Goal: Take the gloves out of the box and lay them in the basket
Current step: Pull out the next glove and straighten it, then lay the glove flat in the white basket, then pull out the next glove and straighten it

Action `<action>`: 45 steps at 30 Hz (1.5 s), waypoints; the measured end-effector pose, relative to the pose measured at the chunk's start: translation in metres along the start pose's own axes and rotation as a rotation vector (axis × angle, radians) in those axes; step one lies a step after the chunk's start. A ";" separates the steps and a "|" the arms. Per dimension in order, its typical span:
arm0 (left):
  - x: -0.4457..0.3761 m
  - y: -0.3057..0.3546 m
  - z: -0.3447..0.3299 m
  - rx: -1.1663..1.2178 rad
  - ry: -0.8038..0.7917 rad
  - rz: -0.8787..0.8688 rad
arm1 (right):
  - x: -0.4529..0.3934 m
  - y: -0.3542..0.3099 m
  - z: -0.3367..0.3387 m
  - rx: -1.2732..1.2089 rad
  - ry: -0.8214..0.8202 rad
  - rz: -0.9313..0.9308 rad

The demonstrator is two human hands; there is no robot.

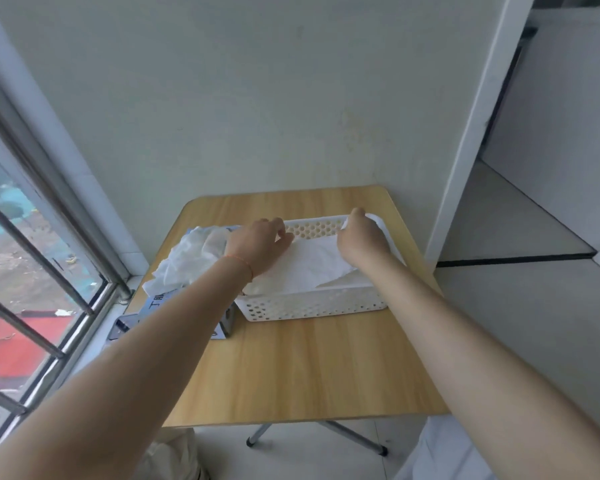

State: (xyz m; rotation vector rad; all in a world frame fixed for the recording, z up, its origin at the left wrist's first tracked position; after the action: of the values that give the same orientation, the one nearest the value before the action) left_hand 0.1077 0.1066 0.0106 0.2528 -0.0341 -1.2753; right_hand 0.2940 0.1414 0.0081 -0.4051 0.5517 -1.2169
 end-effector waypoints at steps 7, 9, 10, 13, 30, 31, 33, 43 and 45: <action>0.019 0.019 -0.003 -0.036 -0.043 -0.215 | 0.002 0.001 -0.004 0.341 -0.048 0.130; 0.022 0.016 -0.005 -0.119 -0.090 -0.187 | 0.002 0.000 -0.003 0.429 -0.045 0.158; 0.022 0.013 -0.007 -0.134 -0.138 -0.165 | 0.002 -0.001 -0.002 0.459 -0.045 0.173; 0.022 0.004 -0.015 -0.115 -0.365 -0.087 | 0.004 -0.001 -0.006 0.521 -0.100 0.197; 0.027 -0.114 0.039 0.157 -0.239 0.227 | 0.009 -0.126 -0.062 0.153 -0.116 0.620; 0.032 -0.122 0.036 0.189 -0.294 0.212 | 0.010 -0.137 -0.070 0.128 -0.142 0.636; 0.036 -0.129 0.030 0.187 -0.335 0.168 | 0.010 -0.148 -0.083 0.100 -0.181 0.651; 0.036 -0.148 0.018 0.137 -0.329 0.132 | -0.002 -0.164 -0.108 0.188 -0.203 0.554; 0.035 -0.147 0.020 0.110 -0.280 0.135 | -0.003 -0.168 -0.107 0.188 -0.165 0.578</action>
State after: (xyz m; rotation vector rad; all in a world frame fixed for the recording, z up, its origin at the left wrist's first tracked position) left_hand -0.0239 0.0308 -0.0039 0.1618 -0.3557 -1.1678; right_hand 0.1008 0.0933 0.0188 -0.1639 0.3702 -0.6635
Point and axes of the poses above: each hand's wrist, its own x-axis away from the middle knuckle, its own z-axis out of the back of the hand, y = z × x, the point moved 4 cm from there along -x, towards the middle knuckle, and after that the axes turned 14 degrees about z, right-handed, at the moved point
